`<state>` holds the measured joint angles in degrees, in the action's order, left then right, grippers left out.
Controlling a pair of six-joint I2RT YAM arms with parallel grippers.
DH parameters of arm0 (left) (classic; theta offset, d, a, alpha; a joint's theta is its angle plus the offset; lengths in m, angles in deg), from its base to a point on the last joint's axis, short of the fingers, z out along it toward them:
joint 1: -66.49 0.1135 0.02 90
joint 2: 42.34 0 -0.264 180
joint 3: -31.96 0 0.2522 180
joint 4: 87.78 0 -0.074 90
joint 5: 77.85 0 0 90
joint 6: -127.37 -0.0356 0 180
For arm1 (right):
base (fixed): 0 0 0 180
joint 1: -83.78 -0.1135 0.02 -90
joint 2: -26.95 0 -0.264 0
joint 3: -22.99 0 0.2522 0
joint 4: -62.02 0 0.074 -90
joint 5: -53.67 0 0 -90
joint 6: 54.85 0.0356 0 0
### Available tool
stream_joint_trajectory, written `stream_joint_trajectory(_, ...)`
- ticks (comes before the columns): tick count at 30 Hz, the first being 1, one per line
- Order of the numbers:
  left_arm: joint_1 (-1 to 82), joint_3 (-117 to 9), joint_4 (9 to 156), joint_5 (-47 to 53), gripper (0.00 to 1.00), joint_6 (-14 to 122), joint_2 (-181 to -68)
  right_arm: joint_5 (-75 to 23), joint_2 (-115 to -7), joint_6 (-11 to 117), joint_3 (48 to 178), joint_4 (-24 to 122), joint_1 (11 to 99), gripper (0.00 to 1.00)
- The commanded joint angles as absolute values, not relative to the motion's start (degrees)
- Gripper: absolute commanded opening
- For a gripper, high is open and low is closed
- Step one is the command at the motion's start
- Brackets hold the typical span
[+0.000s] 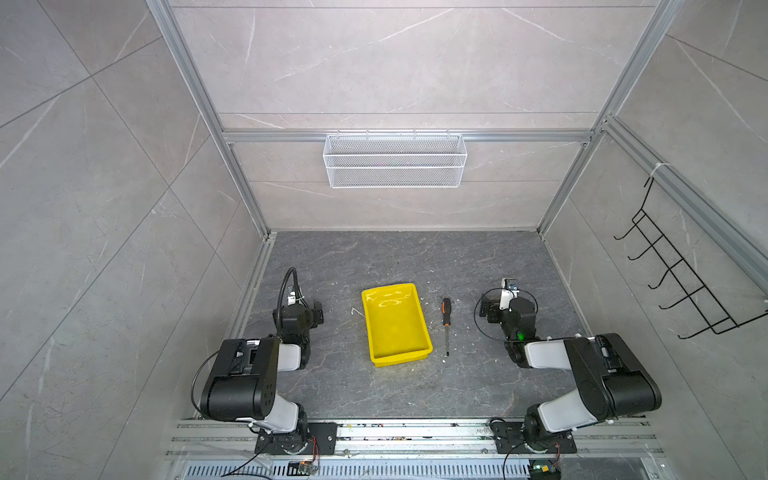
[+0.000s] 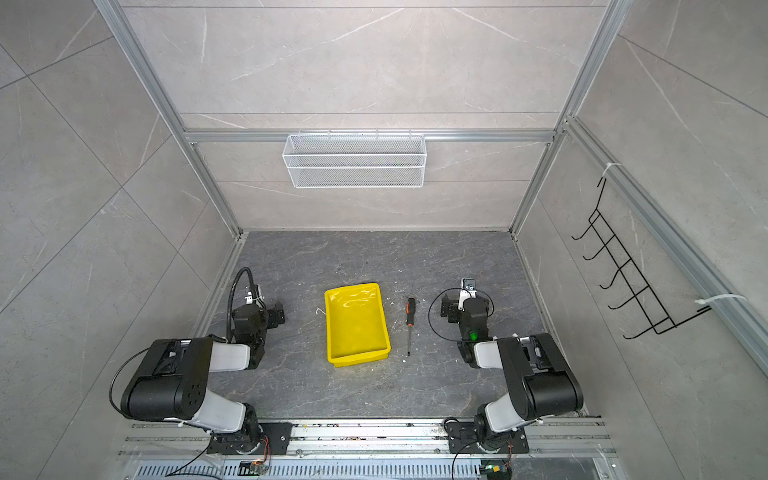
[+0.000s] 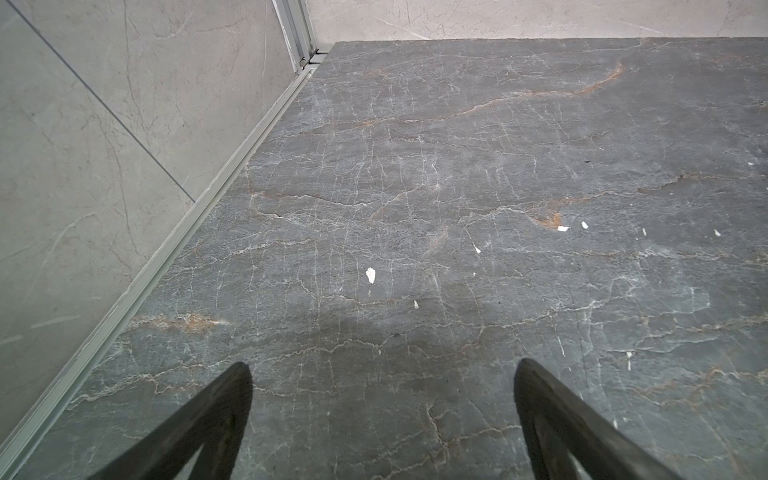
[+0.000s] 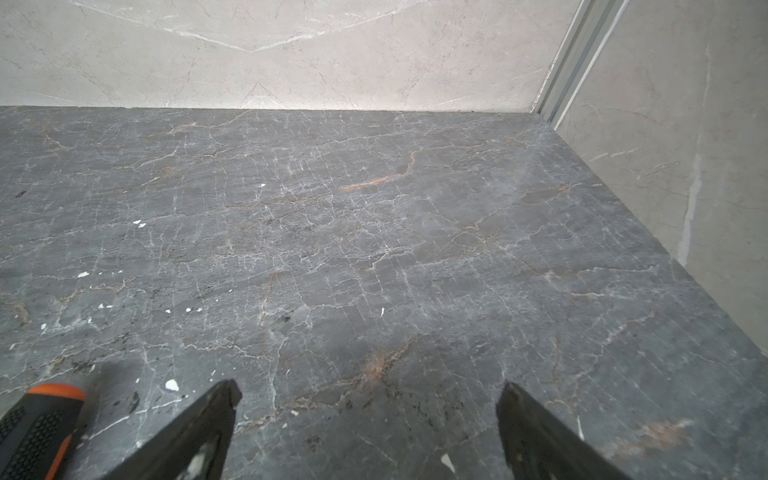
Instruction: Put the screwdriver in the bin
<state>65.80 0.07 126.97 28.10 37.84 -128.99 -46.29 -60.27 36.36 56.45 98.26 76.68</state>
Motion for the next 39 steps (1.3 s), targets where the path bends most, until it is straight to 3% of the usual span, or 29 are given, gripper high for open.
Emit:
stream_joint_trajectory(1,66.14,-1.29,129.79,27.54,1.00,38.60,-128.56,-45.65,-59.98,35.32,57.14,99.13,76.73,0.99)
stream_joint_trajectory(29,66.14,-1.13,129.89,27.57,1.00,38.63,-128.48,-45.81,-59.38,34.84,56.41,100.53,76.51,0.99)
stream_joint_trajectory(35,65.14,0.43,128.75,29.00,1.00,37.48,-123.27,-50.78,-44.92,37.15,64.56,77.26,75.95,0.99)
stream_joint_trajectory(39,64.83,-6.53,107.58,33.70,1.00,41.91,-114.97,-46.19,-37.64,41.61,73.35,66.13,75.95,0.99)
